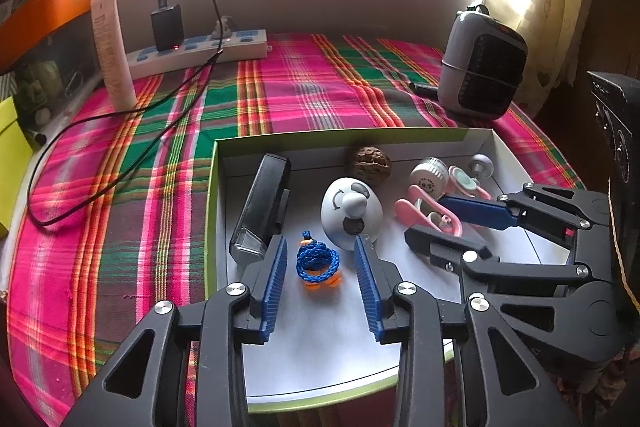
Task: Organize objects
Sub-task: 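Open both tools to release the blue cord and pink hook in the box, then withdraw both tools from the box toward the green-and-white spool on the cloth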
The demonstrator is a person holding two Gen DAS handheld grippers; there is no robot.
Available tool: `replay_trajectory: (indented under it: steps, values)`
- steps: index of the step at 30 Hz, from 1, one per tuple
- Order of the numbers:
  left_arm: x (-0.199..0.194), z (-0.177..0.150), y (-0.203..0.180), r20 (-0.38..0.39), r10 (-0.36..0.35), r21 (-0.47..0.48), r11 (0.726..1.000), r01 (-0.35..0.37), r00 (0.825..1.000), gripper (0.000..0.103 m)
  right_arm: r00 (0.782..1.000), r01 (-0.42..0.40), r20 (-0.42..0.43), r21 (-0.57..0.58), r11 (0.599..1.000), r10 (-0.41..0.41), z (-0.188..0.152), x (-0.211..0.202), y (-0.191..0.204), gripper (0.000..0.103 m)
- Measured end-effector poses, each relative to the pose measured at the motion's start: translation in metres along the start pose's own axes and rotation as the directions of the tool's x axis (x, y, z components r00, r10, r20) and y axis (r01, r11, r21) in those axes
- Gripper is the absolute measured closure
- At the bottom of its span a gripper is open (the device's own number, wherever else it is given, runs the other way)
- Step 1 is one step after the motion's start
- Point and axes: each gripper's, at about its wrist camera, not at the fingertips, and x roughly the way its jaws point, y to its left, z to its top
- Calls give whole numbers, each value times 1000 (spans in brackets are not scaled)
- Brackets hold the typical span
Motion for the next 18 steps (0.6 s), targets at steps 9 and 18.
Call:
replay_trajectory:
  steps: [9, 18]
  values:
    - [-7, -1, 0, 13, 0, -8, 1000, 0, 1000, 67, 1000, 8, 10, 14, 1000, -9, -4, -9, -2, 65]
    - [-23, -8, 0, 32, -6, -17, 1000, 7, 999, 65, 999, 12, 35, 32, 999, -13, -10, -26, 0, 65]
